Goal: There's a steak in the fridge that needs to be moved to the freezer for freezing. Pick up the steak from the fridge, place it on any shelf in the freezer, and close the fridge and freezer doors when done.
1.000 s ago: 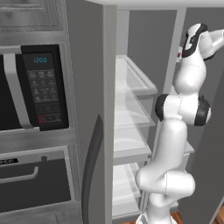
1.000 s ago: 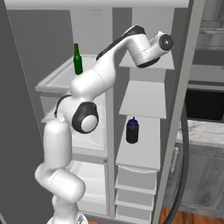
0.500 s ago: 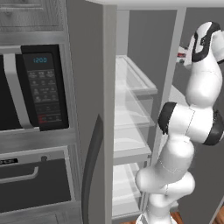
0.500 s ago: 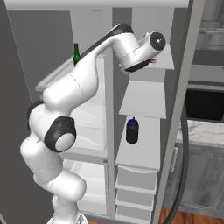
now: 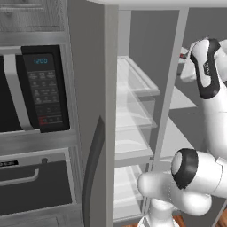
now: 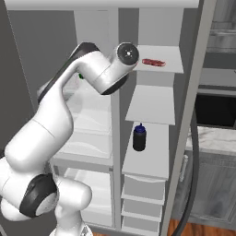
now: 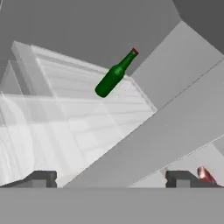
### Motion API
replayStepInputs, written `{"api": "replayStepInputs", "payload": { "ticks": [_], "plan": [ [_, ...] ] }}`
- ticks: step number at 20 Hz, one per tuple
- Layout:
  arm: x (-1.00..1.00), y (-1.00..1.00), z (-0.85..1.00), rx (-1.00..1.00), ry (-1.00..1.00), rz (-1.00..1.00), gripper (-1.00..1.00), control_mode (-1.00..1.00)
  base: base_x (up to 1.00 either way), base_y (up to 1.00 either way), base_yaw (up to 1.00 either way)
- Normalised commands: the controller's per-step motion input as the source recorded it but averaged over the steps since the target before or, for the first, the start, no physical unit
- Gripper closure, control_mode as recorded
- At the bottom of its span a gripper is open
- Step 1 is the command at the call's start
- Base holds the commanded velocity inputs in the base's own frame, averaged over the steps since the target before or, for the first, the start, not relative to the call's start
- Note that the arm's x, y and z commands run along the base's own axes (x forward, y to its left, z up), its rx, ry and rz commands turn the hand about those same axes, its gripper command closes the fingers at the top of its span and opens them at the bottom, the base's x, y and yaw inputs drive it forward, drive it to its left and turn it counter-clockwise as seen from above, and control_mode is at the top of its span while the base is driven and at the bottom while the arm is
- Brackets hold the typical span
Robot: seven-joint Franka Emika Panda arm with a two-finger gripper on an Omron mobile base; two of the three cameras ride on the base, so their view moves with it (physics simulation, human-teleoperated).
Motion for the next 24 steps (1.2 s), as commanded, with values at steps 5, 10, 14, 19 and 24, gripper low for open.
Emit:
{"api": "replayStepInputs", "payload": {
  "ticks": [5,10,14,19,24],
  "plan": [
    [-0.97,0.50,0.00,0.13,0.01,-0.48,-1.00,-1.00,0.00,0.00,0.00],
    [-0.90,0.25,0.00,0.32,0.00,-0.63,-1.00,-1.00,0.00,0.00,0.00],
    [-0.86,0.03,0.00,0.38,0.00,-0.42,-1.00,-1.00,0.00,0.00,0.00],
    [-0.92,-0.06,0.00,0.42,0.00,-0.14,-1.00,-1.00,0.00,0.00,0.00],
    [-0.38,0.01,-0.03,0.22,0.00,0.11,-1.00,-1.00,0.00,0.00,0.00]
  ]
}}
